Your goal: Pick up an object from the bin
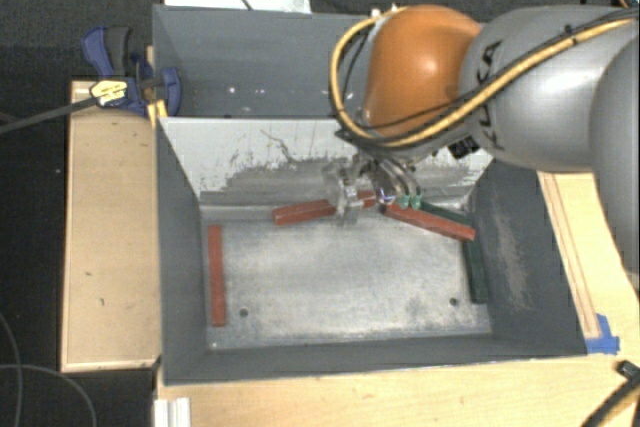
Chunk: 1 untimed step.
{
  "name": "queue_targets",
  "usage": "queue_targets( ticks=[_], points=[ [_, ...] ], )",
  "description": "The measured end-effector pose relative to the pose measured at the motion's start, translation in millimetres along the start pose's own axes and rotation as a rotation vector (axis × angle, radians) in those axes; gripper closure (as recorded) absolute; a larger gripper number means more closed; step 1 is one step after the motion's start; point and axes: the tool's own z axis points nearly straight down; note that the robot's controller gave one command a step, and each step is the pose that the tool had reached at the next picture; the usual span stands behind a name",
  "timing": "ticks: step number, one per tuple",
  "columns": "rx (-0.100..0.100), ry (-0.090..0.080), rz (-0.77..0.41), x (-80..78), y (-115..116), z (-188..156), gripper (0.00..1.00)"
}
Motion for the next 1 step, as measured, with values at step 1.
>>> queue_targets(
  ticks=[1],
  points=[
    [0.001,-0.001,-0.030,3.9,-9.3,-67.2,1.00]
  ],
)
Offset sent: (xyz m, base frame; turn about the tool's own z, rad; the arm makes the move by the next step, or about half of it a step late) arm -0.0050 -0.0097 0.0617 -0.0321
